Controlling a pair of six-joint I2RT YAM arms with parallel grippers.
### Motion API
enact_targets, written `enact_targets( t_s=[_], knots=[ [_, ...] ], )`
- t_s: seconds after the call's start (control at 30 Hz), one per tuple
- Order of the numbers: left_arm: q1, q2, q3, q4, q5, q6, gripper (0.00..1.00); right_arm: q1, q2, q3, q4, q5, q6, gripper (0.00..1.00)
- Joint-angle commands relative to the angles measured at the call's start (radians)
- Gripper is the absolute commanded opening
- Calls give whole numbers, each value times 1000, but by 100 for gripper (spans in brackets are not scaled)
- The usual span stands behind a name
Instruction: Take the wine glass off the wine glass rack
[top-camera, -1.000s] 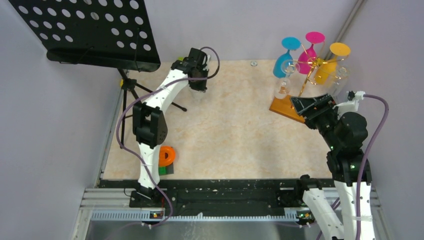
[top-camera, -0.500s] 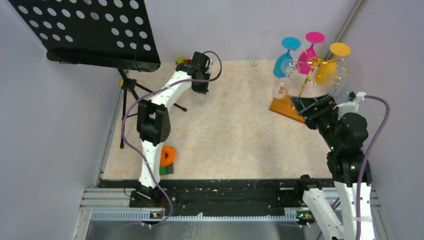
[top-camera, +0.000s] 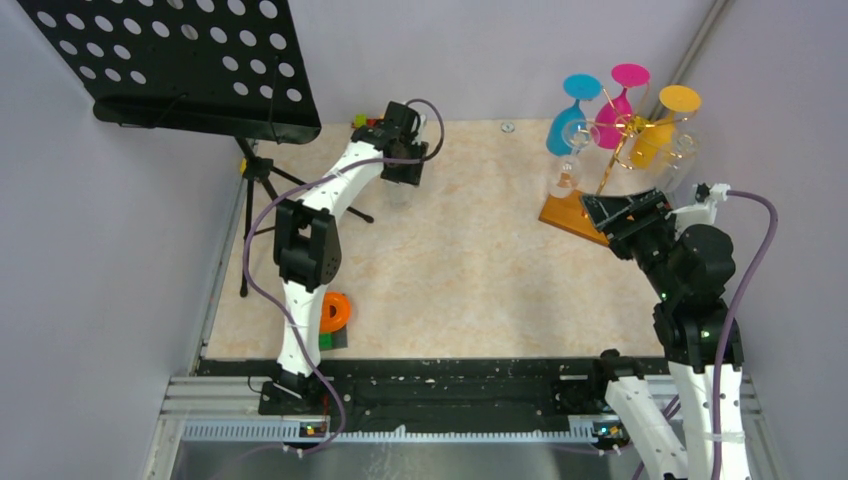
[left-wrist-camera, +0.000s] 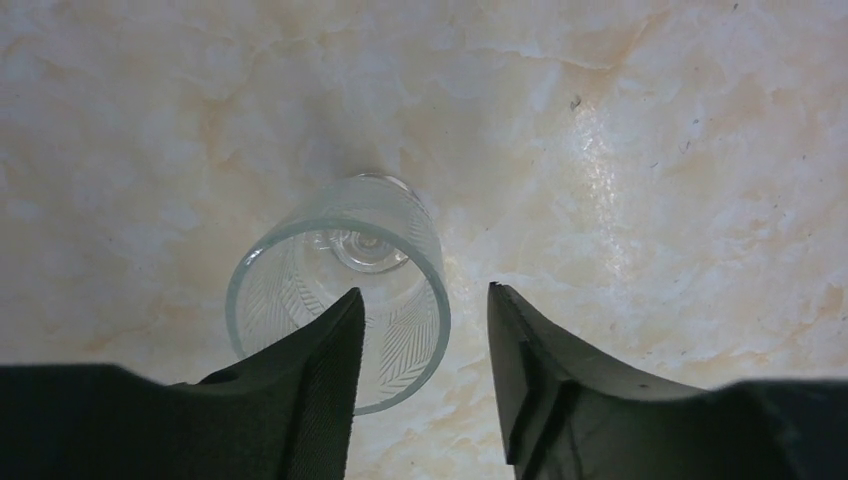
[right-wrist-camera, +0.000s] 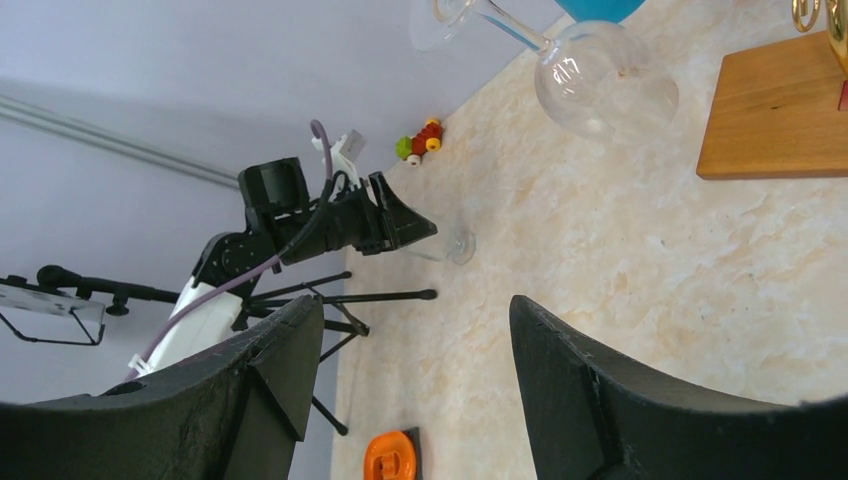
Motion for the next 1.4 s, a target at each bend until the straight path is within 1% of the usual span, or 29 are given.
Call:
enact_targets(
  t_s=[0.0,0.03,0.07,0.1,0.13,0.2,0.27,0.33,0.4,0.43,0.5,0.57,0.6,0.67,0.8,0.87,1.1,1.23,1.37],
  knots=[
    [-1,-62,46,20,-11,8,60,6,19,48,-4,2,-25,70],
    [-1,-79,46,20,-12,6,63,6,24,53,-6,-1,-31,72],
    [-2,-96,43,19,-9,0,73,6,31,59,-10,-4,-37,74],
    [-2,-125,32,23,7,3,84,7,38,65,-11,-9,-46,75],
    [-3,-149,18,26,14,1,91,6,45,71,-13,-14,-52,76],
    [-6,-199,-22,50,68,-10,94,6,60,83,-13,-21,-63,77],
    [-14,-248,-69,83,75,-13,96,6,77,98,-15,-22,-58,77],
    [-25,-283,-79,94,74,-13,97,6,91,110,-18,-13,-39,76],
    [-36,-313,-83,105,104,-12,97,6,100,108,-1,-3,-13,73],
    [-42,-326,-87,114,121,-9,97,6,104,109,13,1,-4,70],
    [-63,-345,-91,123,147,-10,97,6,120,118,28,16,7,57],
    [-88,-361,-101,133,180,-10,94,7,136,124,50,32,20,42],
    [-102,-368,-107,137,197,-7,93,6,146,126,65,38,24,38],
    [-131,-381,-119,147,219,-9,90,6,166,134,92,50,28,37],
    [-190,-434,-158,175,258,-23,88,6,211,162,139,88,28,50],
    [-222,-475,-206,211,266,-40,88,7,243,189,150,122,29,53],
    [-323,-640,-428,356,304,-113,88,6,382,310,85,277,-9,50],
    [-337,-735,-540,405,293,-144,89,6,444,344,81,300,-33,48],
    [-338,-802,-615,430,261,-154,91,6,496,381,81,290,-74,48]
  ],
)
